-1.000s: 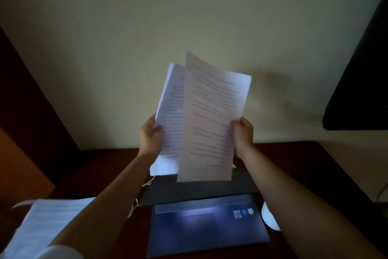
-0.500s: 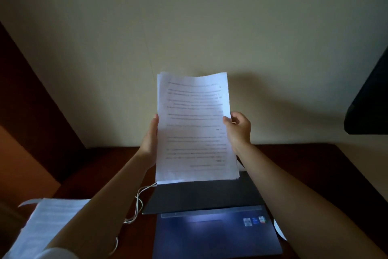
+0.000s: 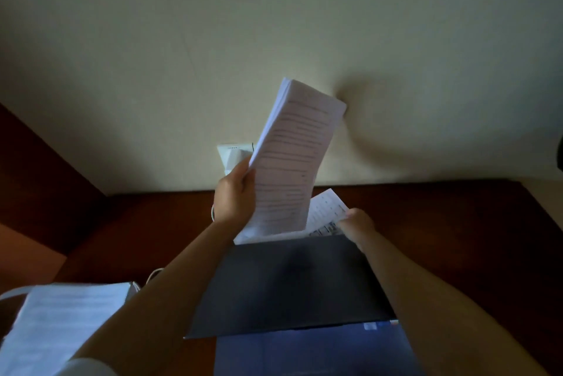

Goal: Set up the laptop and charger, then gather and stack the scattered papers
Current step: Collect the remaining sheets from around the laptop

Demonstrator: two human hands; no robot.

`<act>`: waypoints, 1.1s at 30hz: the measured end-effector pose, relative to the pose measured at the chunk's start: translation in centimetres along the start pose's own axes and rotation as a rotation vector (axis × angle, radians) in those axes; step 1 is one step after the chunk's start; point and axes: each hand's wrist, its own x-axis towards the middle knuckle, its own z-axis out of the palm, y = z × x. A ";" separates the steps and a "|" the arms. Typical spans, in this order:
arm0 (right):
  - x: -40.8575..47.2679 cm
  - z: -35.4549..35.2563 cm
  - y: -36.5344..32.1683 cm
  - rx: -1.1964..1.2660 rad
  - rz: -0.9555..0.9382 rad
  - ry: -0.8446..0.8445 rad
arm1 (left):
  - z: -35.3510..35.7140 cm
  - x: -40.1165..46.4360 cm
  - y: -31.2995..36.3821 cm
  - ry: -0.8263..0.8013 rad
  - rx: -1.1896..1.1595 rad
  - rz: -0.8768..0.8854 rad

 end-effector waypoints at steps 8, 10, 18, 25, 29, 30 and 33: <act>2.6 1.5 0.8 -0.292 0.122 0.011 | 3.1 1.1 -0.9 -0.008 0.178 0.168; 3.4 1.5 0.7 -0.321 0.154 0.029 | 3.6 1.4 -1.5 -0.015 0.176 0.183; 4.8 0.4 1.2 -0.239 -0.109 0.231 | 4.1 1.9 -2.0 0.056 0.178 0.231; 3.6 -0.2 -1.5 0.094 -0.617 0.485 | 4.1 1.9 -1.5 0.154 0.183 0.157; 2.4 -0.8 -4.9 0.062 -0.932 0.547 | 3.4 1.8 -1.2 0.125 0.176 0.210; 2.3 -0.9 -5.7 0.030 -0.984 0.555 | 3.1 1.8 -1.2 0.125 0.177 0.218; 1.2 -1.1 -7.0 -0.087 -1.043 0.584 | 2.0 1.8 -1.1 0.129 0.179 0.197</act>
